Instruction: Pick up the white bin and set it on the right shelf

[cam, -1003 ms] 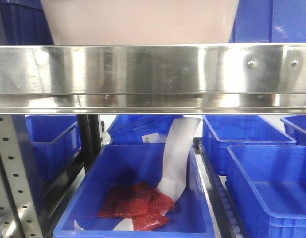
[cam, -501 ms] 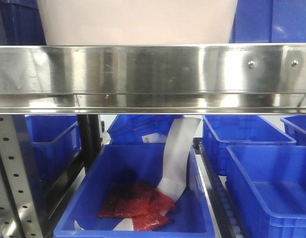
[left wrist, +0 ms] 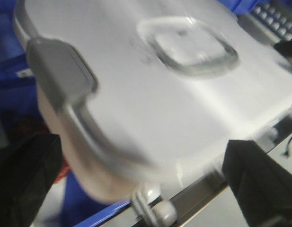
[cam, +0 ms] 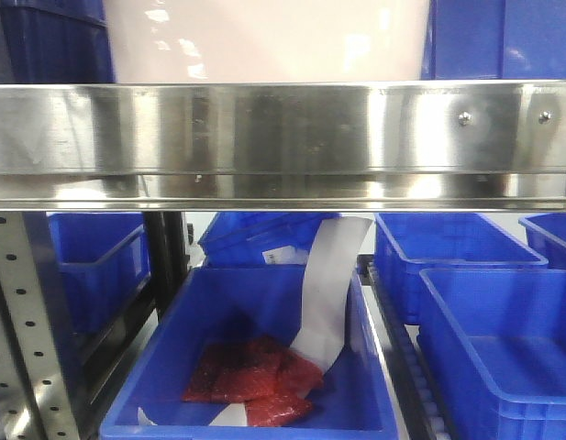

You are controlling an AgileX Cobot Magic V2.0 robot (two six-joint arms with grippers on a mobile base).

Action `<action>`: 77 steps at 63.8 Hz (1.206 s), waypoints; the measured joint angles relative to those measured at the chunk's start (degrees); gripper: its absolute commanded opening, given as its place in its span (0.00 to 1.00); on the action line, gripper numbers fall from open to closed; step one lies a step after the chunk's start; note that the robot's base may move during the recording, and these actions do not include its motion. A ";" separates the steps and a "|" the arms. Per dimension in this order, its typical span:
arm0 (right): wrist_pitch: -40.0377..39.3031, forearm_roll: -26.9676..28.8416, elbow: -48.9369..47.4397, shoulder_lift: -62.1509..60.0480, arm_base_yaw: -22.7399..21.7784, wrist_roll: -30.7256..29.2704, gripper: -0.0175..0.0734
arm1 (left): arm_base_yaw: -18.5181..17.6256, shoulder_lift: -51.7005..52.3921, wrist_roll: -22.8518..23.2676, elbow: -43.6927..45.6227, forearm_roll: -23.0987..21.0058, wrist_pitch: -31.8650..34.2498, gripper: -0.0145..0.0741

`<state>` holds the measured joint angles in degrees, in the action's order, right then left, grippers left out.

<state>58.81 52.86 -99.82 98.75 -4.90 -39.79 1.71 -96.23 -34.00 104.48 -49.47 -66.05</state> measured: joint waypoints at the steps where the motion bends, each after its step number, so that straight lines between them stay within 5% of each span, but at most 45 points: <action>1: 0.00 -0.41 0.00 -0.27 0.00 0.16 0.81 | 0.00 0.12 0.10 0.50 0.49 -0.40 0.74; 8: 0.14 -2.28 0.00 -2.71 0.00 1.17 0.64 | 0.00 1.06 0.85 3.32 2.92 -3.67 0.66; 18: 1.78 -3.21 0.00 -6.93 0.00 1.68 0.26 | 0.00 3.38 2.49 4.16 4.34 -5.55 0.33; 28: 3.55 -3.21 0.12 -11.73 0.00 3.72 0.26 | 0.00 4.58 3.07 4.29 5.13 -5.77 0.02; 44: -2.84 -6.38 13.41 -21.68 0.00 4.98 0.26 | 0.00 7.93 5.54 3.72 12.54 -5.99 0.03; 60: -20.94 -6.94 38.23 -36.17 0.00 5.08 0.26 | 0.00 15.30 7.69 -7.10 20.46 -4.84 0.03; 77: -39.58 -6.76 61.26 -53.44 0.00 5.08 0.26 | 0.00 31.57 7.42 -33.65 20.68 15.47 0.03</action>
<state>19.23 46.11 -38.56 45.30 -4.90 -34.71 1.71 -64.66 -26.58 70.83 -28.79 -50.58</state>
